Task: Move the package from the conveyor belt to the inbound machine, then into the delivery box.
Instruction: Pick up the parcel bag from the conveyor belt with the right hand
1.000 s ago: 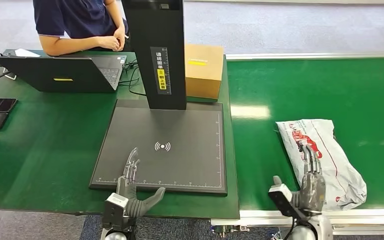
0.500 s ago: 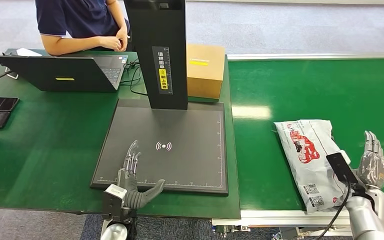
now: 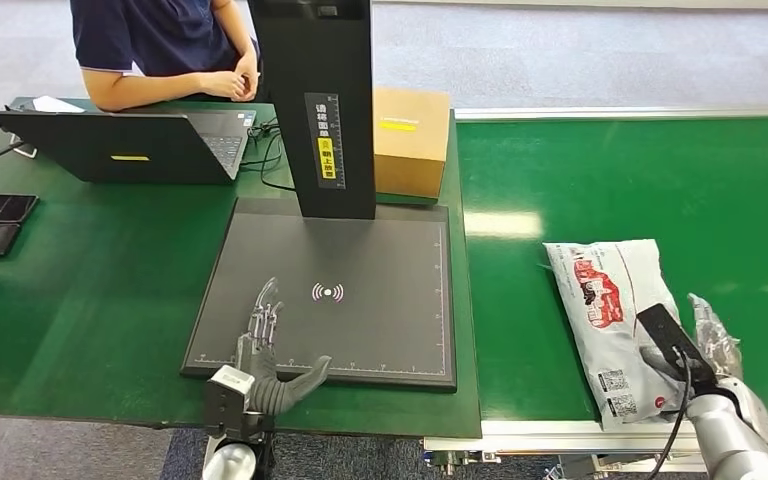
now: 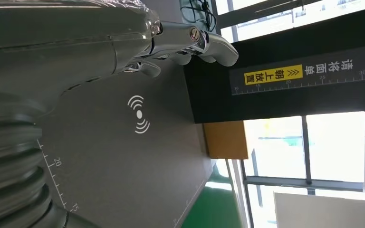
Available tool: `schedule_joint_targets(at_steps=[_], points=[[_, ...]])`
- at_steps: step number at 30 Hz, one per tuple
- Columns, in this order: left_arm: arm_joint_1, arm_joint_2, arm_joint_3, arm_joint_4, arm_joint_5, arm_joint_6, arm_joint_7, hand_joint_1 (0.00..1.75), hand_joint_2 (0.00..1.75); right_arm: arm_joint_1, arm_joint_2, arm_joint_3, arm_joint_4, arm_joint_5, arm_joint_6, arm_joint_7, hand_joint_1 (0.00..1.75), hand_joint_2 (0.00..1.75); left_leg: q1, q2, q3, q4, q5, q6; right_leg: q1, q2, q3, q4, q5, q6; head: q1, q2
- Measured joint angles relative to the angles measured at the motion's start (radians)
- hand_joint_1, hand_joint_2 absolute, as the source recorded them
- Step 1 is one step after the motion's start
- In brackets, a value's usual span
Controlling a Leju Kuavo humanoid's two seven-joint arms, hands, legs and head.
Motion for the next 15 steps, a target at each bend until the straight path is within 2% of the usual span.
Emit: schedule_joint_targets(at_steps=[5, 6, 9, 10, 15], points=[[-0.005, -0.008, 0.0, 0.0, -0.016, -0.002, 0.0, 0.0, 1.75, 0.027, 0.035, 0.012, 0.008, -0.01, 0.073, -0.022, 0.0, 1.75, 0.0, 0.0, 0.001, 0.0, -0.001, 0.0, 0.002, 0.0, 0.002, 0.0, -0.001, -0.001, 0.0, 0.0], [-0.005, -0.01, 0.0, 0.0, -0.02, -0.002, 0.0, 0.0, 1.75, 0.031, 0.041, 0.012, 0.008, -0.015, 0.075, -0.033, 0.33, 1.75, 0.0, 0.0, 0.002, 0.0, -0.001, -0.001, 0.002, 0.001, 0.002, 0.0, -0.001, -0.001, 0.0, 0.0], [-0.005, -0.017, 0.001, 0.0, -0.035, 0.001, 0.0, 0.0, 1.75, 0.048, 0.063, 0.012, 0.003, -0.028, 0.067, -0.065, 1.63, 1.75, 0.0, 0.001, 0.004, 0.0, -0.001, -0.001, 0.003, 0.001, 0.004, 0.0, -0.001, -0.001, 0.0, 0.0], [-0.005, -0.018, 0.001, 0.0, -0.041, 0.002, 0.0, 0.0, 1.75, 0.055, 0.071, 0.012, -0.001, -0.033, 0.061, -0.074, 1.74, 1.75, 0.001, 0.001, 0.005, 0.0, -0.002, -0.001, 0.003, 0.001, 0.005, 0.0, -0.001, -0.001, 0.0, 0.0], [0.01, -0.028, 0.015, 0.0, -0.072, 0.003, 0.0, 0.0, 1.75, 0.082, 0.107, 0.011, -0.034, -0.062, 0.028, -0.106, 1.74, 1.75, 0.001, 0.002, 0.007, 0.0, -0.002, -0.002, 0.004, 0.002, 0.006, 0.0, -0.001, -0.001, 0.0, 0.0]])
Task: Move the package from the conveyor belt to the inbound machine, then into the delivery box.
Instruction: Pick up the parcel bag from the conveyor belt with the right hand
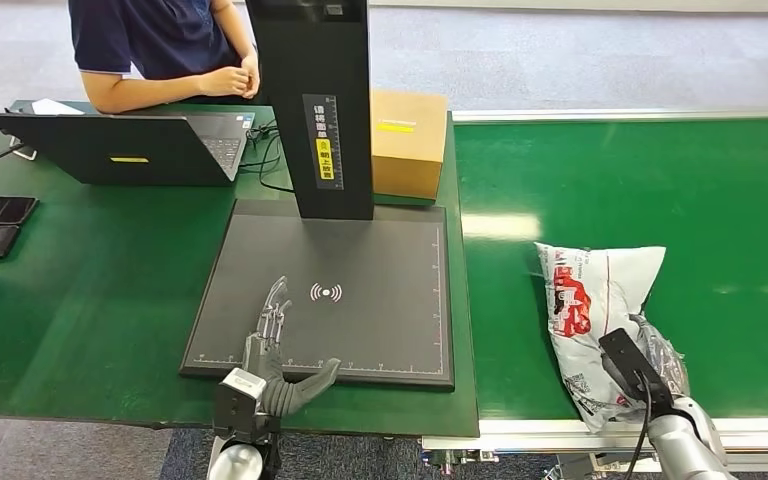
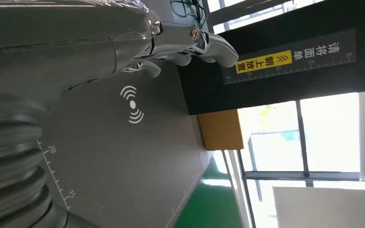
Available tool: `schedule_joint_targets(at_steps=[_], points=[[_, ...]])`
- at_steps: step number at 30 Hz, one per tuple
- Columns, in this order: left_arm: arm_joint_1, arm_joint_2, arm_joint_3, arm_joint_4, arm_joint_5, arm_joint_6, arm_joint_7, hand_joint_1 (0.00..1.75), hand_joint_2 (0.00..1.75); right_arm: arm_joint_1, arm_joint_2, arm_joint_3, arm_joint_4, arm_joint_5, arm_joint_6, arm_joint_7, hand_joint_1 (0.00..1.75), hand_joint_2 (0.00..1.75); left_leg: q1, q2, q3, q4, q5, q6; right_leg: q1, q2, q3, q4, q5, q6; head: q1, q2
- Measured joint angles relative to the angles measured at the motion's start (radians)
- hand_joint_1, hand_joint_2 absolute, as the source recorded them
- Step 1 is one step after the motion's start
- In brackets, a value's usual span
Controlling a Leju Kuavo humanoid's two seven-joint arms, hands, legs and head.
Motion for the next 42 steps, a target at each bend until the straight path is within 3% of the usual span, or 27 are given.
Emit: schedule_joint_targets(at_steps=[6, 12, 20, 32, 42], points=[[0.026, -0.011, 0.025, -0.003, -0.031, -0.003, 0.0, 0.0, 1.75, 0.021, 0.045, -0.004, -0.061, -0.052, -0.087, -0.068, 1.47, 1.75, 0.0, 0.0, 0.0, 0.0, 0.0, 0.0, 0.0, 0.0, 0.0, 0.0, 0.0, 0.0, 0.0, 0.0], [0.048, -0.02, 0.045, -0.013, -0.053, 0.005, 0.0, 0.0, 1.75, 0.075, 0.124, -0.005, -0.21, -0.12, -0.187, -0.147, 1.45, 1.75, 0.0, 0.0, -0.002, 0.0, 0.0, 0.0, 0.0, -0.001, -0.002, 0.0, -0.001, -0.001, 0.0, 0.0], [0.062, -0.031, 0.059, -0.022, -0.072, 0.005, 0.0, 0.0, 1.75, 0.185, 0.216, 0.071, -0.557, -0.15, -0.26, -0.134, 1.48, 1.75, 0.0, -0.001, -0.005, -0.001, 0.0, 0.0, -0.001, -0.001, -0.004, 0.001, -0.001, -0.001, 0.0, 0.0], [0.08, -0.039, 0.066, -0.038, -0.081, -0.01, 0.0, 0.0, 1.75, 0.232, 0.229, 0.228, -0.875, -0.154, -0.299, -0.121, 1.48, 1.75, 0.0, -0.001, -0.006, -0.001, 0.0, 0.0, -0.002, -0.001, -0.005, 0.001, -0.001, -0.001, 0.0, 0.0], [0.084, -0.038, 0.06, -0.058, -0.046, 0.033, 0.0, 0.0, 1.75, 0.12, 0.229, 0.434, -0.859, -0.14, -0.261, -0.105, 1.46, 1.75, 0.0, -0.001, -0.006, -0.001, 0.001, 0.0, -0.001, -0.001, -0.005, 0.001, -0.001, -0.001, 0.0, 0.0]])
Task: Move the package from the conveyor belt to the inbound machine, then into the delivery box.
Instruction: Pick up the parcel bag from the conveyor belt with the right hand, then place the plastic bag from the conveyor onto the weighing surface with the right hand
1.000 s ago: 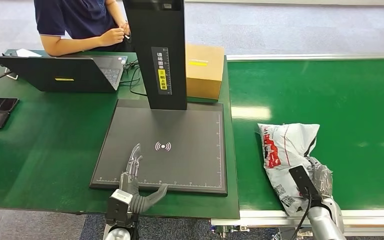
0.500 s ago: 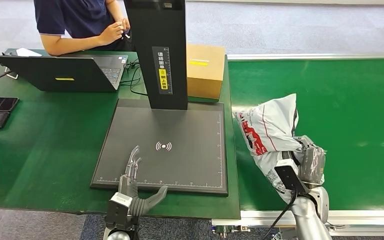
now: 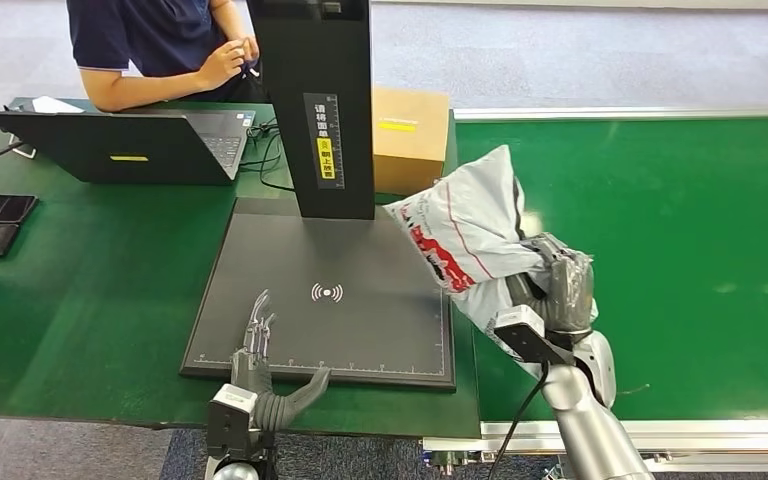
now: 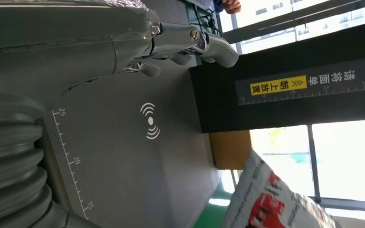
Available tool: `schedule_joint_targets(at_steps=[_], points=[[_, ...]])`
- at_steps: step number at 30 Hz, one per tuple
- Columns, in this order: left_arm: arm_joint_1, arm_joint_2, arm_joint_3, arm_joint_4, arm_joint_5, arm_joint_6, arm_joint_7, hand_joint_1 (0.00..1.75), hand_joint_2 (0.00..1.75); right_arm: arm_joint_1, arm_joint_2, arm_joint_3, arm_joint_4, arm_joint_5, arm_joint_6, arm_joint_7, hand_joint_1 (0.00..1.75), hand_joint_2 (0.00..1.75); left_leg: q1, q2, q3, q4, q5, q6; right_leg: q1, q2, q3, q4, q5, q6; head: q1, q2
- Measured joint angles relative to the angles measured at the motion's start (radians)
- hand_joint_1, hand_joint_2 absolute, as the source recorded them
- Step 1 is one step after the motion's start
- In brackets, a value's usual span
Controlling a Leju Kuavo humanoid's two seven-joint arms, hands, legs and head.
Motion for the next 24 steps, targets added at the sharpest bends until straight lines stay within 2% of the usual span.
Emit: schedule_joint_targets(at_steps=[6, 12, 18, 24], points=[[-0.004, 0.009, -0.022, -0.005, 0.038, 0.025, 0.0, 0.0, 1.75, -0.098, 0.014, 0.149, 0.113, 0.029, 0.014, 0.0, 1.51, 1.75, 0.0, 0.0, 0.0, 0.0, 0.0, 0.0, 0.0, 0.0, 0.0, 0.0, 0.0, 0.0, 0.0, 0.0], [-0.019, 0.021, -0.049, -0.007, 0.067, 0.06, 0.0, 0.0, 1.75, -0.171, 0.073, 0.266, 0.274, -0.005, 0.078, -0.025, 1.58, 1.75, 0.0, 0.0, -0.001, 0.0, 0.0, 0.0, 0.001, 0.0, -0.001, 0.0, 0.0, 0.0, 0.0, 0.0], [-0.024, 0.03, -0.071, -0.014, 0.068, 0.068, 0.0, 0.0, 1.75, -0.229, 0.138, 0.322, 0.435, -0.068, 0.124, -0.089, 1.58, 1.75, 0.001, -0.001, -0.001, 0.0, 0.0, 0.0, 0.001, -0.001, -0.001, 0.0, 0.0, 0.0, 0.0, 0.0], [-0.038, 0.038, -0.106, -0.013, 0.081, 0.061, 0.0, 0.0, 1.75, -0.238, 0.184, 0.361, 0.525, -0.103, 0.167, -0.124, 1.58, 1.75, 0.001, 0.0, -0.001, 0.0, 0.0, 0.0, 0.0, 0.0, -0.002, 0.0, 0.0, 0.0, 0.0, 0.0]])
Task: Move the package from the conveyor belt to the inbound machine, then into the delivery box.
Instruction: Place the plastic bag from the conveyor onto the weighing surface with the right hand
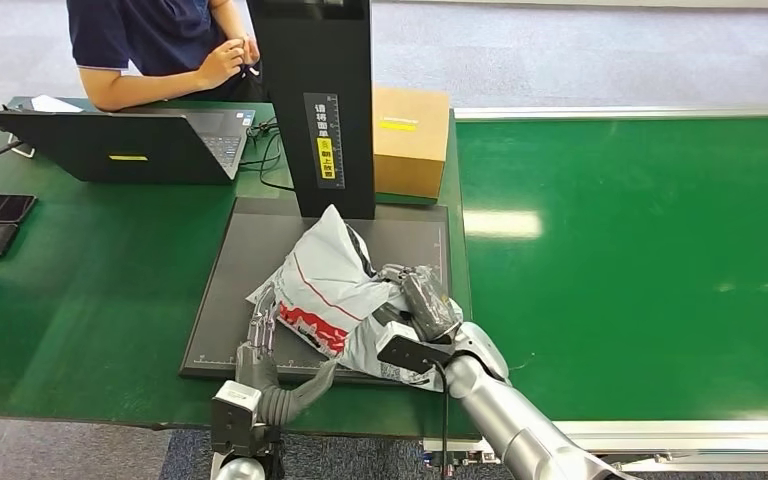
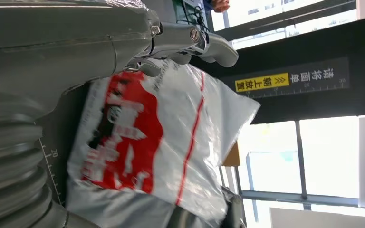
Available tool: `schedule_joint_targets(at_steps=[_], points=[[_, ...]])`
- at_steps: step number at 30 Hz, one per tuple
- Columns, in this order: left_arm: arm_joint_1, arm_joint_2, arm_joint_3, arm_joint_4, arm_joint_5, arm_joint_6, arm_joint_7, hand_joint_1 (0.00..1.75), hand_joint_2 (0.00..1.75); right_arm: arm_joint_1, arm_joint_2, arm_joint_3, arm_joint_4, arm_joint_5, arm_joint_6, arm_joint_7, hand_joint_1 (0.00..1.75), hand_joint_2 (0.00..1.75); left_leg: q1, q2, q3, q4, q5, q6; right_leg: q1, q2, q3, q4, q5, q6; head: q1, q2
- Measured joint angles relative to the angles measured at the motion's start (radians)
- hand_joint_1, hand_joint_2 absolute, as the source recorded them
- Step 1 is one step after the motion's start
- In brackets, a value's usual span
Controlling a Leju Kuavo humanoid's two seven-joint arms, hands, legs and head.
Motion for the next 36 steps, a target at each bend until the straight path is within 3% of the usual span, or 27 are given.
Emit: schedule_joint_targets(at_steps=[1, 4, 5, 17, 26, 31, 36], points=[[-0.003, 0.003, -0.009, 0.001, 0.005, 0.0, 0.0, 0.0, 1.75, 0.001, 0.006, 0.004, 0.007, -0.003, 0.002, 0.0, 1.45, 1.75, 0.0, 0.0, 0.0, 0.0, 0.0, 0.0, 0.0, 0.0, 0.0, 0.0, 0.0, 0.0, 0.0, 0.0], [-0.01, 0.009, -0.033, 0.003, 0.016, 0.003, 0.0, 0.0, 1.75, 0.004, 0.017, 0.009, 0.019, -0.01, 0.008, 0.0, 0.28, 1.75, 0.0, 0.0, 0.0, 0.0, 0.0, 0.0, 0.0, 0.0, 0.0, 0.0, 0.0, 0.0, 0.0, 0.0], [-0.013, 0.011, -0.04, 0.005, 0.02, 0.003, 0.0, 0.0, 1.75, 0.004, 0.018, 0.01, 0.024, -0.01, 0.011, 0.002, 0.0, 1.75, 0.0, 0.0, 0.0, 0.0, 0.0, 0.0, 0.0, 0.0, 0.0, 0.0, 0.0, 0.0, 0.0, 0.0], [-0.047, 0.016, -0.07, 0.041, 0.014, -0.036, 0.0, 0.0, 1.75, 0.052, 0.023, 0.001, 0.039, -0.015, -0.085, 0.003, 0.0, 1.75, 0.0, 0.0, 0.0, 0.0, 0.0, 0.0, 0.0, 0.0, 0.0, 0.0, 0.0, 0.0, 0.0, 0.0], [-0.056, 0.029, -0.078, 0.065, 0.033, -0.025, 0.0, 0.0, 1.75, 0.255, 0.0, -0.067, -0.265, -0.04, -0.223, -0.002, 0.0, 1.75, 0.0, 0.0, 0.0, 0.0, -0.001, 0.0, 0.0, 0.0, -0.001, 0.0, -0.001, 0.0, 0.0, 0.0], [-0.063, 0.033, -0.08, 0.071, 0.03, -0.011, 0.0, 0.0, 1.75, 0.407, -0.023, -0.112, -0.476, -0.163, -0.164, -0.006, 0.0, 1.75, 0.0, 0.0, 0.0, 0.0, -0.001, 0.0, 0.0, 0.0, -0.001, -0.001, -0.001, 0.0, 0.0, 0.0], [-0.065, 0.034, -0.075, 0.071, 0.001, 0.004, 0.0, 0.0, 1.75, 0.541, -0.034, -0.179, -0.652, -0.315, -0.008, -0.006, 0.0, 1.75, 0.0, 0.0, -0.001, 0.0, -0.001, 0.0, 0.0, 0.0, -0.001, -0.001, -0.001, 0.0, 0.0, 0.0]])
